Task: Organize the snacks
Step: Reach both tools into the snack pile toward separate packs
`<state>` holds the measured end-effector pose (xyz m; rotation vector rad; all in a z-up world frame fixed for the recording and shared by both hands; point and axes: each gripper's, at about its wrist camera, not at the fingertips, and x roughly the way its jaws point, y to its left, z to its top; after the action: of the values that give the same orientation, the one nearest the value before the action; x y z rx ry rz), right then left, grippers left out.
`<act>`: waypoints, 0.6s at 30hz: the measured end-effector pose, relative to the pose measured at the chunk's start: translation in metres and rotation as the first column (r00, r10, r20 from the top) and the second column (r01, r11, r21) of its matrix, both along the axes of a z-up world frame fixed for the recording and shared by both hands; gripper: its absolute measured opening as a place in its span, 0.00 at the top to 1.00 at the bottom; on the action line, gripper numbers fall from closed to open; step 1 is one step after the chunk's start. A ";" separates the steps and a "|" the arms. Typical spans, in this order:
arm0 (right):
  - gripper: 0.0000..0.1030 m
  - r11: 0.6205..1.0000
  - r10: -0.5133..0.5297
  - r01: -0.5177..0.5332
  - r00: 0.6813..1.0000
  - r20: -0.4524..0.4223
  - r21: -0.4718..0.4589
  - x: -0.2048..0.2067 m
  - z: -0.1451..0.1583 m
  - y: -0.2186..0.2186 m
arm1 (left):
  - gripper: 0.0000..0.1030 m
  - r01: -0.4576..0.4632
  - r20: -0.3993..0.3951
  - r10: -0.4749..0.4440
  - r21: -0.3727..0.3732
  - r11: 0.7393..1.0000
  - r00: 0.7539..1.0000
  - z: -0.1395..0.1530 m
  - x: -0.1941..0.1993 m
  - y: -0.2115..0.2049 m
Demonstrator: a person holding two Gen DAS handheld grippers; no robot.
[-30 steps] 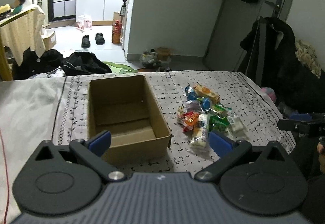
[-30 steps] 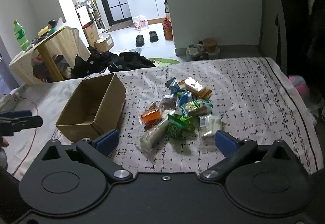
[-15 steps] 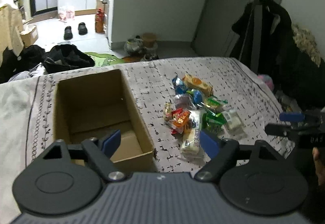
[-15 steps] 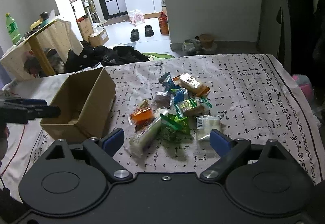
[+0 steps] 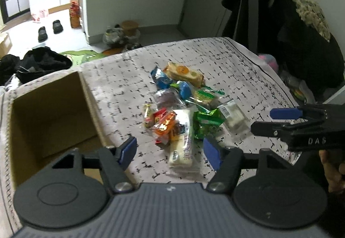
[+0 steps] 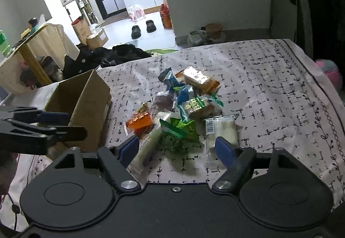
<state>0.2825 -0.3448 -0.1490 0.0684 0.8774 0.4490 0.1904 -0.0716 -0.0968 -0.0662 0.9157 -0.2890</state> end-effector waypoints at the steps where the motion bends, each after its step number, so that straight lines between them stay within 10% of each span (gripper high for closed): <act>1: 0.27 1.000 0.002 -0.002 1.000 -0.003 -0.004 0.001 -0.001 0.002 | 0.35 0.002 -0.008 -0.002 -0.005 1.000 1.000 -0.002 0.004 -0.001; 18: 0.56 0.995 -0.072 0.083 0.983 -0.166 0.061 0.039 -0.043 0.008 | 0.54 -0.039 -0.149 0.031 -0.046 0.998 0.988 -0.058 0.047 -0.038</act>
<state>0.3212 -0.3366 -0.1916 0.2037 1.0177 0.4045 0.2378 -0.1091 -0.1550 -0.1500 1.0544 -0.2763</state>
